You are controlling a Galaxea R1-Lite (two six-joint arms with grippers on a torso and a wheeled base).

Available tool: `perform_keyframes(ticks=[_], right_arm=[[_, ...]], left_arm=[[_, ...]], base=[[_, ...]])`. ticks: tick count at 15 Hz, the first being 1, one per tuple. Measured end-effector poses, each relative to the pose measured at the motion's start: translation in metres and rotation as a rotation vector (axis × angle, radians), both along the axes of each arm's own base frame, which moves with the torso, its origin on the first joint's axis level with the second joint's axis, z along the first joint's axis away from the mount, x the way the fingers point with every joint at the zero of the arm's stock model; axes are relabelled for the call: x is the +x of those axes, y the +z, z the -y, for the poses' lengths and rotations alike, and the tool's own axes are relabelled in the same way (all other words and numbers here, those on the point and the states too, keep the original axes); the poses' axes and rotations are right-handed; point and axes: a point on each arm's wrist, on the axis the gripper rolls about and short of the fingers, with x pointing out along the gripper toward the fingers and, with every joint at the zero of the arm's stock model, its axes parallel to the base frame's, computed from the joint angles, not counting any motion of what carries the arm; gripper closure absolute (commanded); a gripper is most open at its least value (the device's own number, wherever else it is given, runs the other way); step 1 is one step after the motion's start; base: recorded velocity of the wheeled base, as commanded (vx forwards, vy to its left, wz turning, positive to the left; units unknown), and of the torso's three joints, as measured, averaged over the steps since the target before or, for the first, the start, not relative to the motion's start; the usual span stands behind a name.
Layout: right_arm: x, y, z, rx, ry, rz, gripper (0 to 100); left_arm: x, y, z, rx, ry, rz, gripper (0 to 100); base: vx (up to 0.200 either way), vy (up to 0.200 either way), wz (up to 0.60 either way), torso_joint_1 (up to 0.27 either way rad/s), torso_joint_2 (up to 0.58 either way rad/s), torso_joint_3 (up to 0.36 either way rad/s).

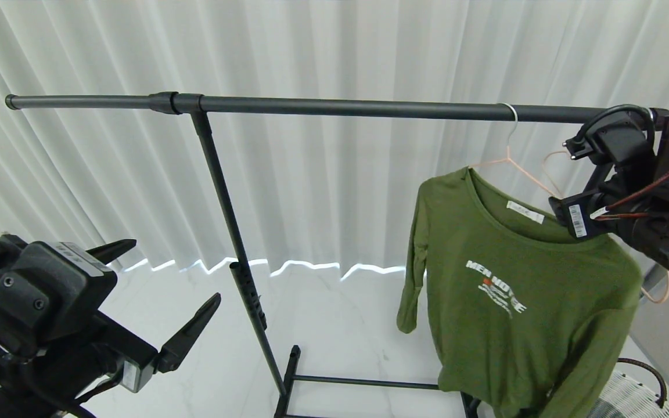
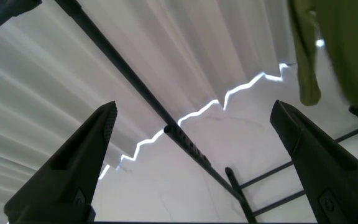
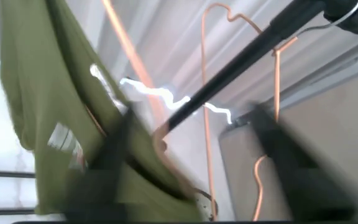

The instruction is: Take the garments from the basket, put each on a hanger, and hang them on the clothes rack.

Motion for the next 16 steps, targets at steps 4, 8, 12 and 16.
perform_keyframes(ticks=[4, 8, 12, 16], right_arm=[[-0.019, 0.007, -0.007, 0.044, 0.056, 0.021, 0], [-0.043, 0.014, 0.004, 0.054, 0.075, 0.039, 0], [-0.092, 0.011, 0.036, -0.033, 0.08, -0.069, 0], [-0.154, 0.008, 0.082, -0.059, 0.036, -0.113, 0]], left_arm=[[0.0, 0.0, 0.0, 0.001, -0.001, 0.0, 0], [0.001, -0.002, -0.004, 0.006, 0.04, -0.004, 0], [0.0, -0.003, -0.025, 0.031, 0.178, 0.019, 0], [-0.008, -0.006, -0.052, 0.033, 0.354, 0.043, 0]], base=[[0.0, 0.0, 0.0, 0.0, 0.0, 0.0], [0.0, 0.0, 0.0, 0.0, 0.0, 0.0], [0.0, 0.0, 0.0, 0.0, 0.0, 0.0], [0.0, 0.0, 0.0, 0.0, 0.0, 0.0]])
